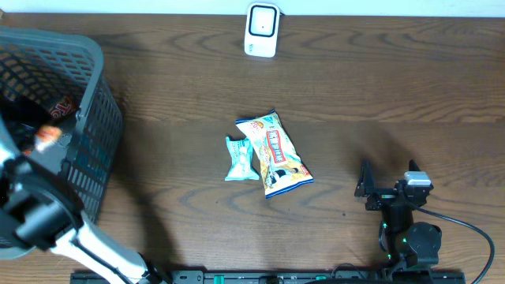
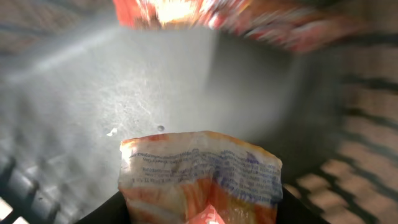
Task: Scan the item barcode
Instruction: 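Reach the left gripper into the basket and grasp the small orange box, then place the small orange box on the table left of the wipes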
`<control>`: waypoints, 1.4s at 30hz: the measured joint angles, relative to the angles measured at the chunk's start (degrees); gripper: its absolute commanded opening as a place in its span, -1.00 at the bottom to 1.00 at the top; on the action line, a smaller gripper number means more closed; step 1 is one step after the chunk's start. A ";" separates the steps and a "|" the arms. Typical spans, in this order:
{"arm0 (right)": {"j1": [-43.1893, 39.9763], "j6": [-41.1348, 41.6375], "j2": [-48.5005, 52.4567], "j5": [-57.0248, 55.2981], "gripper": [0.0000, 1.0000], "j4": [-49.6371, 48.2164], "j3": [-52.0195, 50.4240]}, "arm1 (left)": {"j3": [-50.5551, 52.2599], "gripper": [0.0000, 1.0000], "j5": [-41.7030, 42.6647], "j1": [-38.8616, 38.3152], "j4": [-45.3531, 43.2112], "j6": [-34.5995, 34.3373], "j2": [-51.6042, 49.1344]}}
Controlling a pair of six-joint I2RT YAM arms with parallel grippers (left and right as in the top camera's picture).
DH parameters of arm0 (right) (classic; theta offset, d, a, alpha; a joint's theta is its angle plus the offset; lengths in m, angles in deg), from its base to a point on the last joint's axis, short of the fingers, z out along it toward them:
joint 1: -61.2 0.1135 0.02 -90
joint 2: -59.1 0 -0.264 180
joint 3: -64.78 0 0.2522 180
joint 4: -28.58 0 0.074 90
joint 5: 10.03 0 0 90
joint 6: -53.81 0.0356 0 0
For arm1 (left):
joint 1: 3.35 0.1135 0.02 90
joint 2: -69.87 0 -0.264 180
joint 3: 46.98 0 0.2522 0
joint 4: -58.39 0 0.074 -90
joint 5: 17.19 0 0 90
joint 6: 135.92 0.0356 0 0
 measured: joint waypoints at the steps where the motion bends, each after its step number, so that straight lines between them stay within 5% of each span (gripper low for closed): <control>1: 0.00 0.00 0.00 0.00 0.99 0.00 0.00 | -0.61 0.00 1.51 0.44 -0.15 -0.59 2.56; 9: 0.00 0.00 0.00 0.00 0.99 0.02 0.00 | -2.49 -0.03 17.42 -0.50 -0.57 -7.32 21.00; 15: 0.00 0.00 0.00 0.00 0.98 0.00 0.00 | -2.49 -0.03 22.27 -14.78 1.16 -6.97 26.64; 27: 0.00 0.00 0.00 0.00 0.98 0.02 0.00 | 11.56 -0.03 0.39 -48.00 0.87 -9.25 24.72; 34: 0.00 0.00 0.00 0.00 0.98 0.00 0.00 | 30.56 -0.03 -7.21 -51.84 -11.58 -24.59 23.78; 42: 0.00 -0.02 0.00 0.00 0.98 0.00 0.00 | 50.27 -0.03 -1.88 -52.46 -34.18 -47.39 23.50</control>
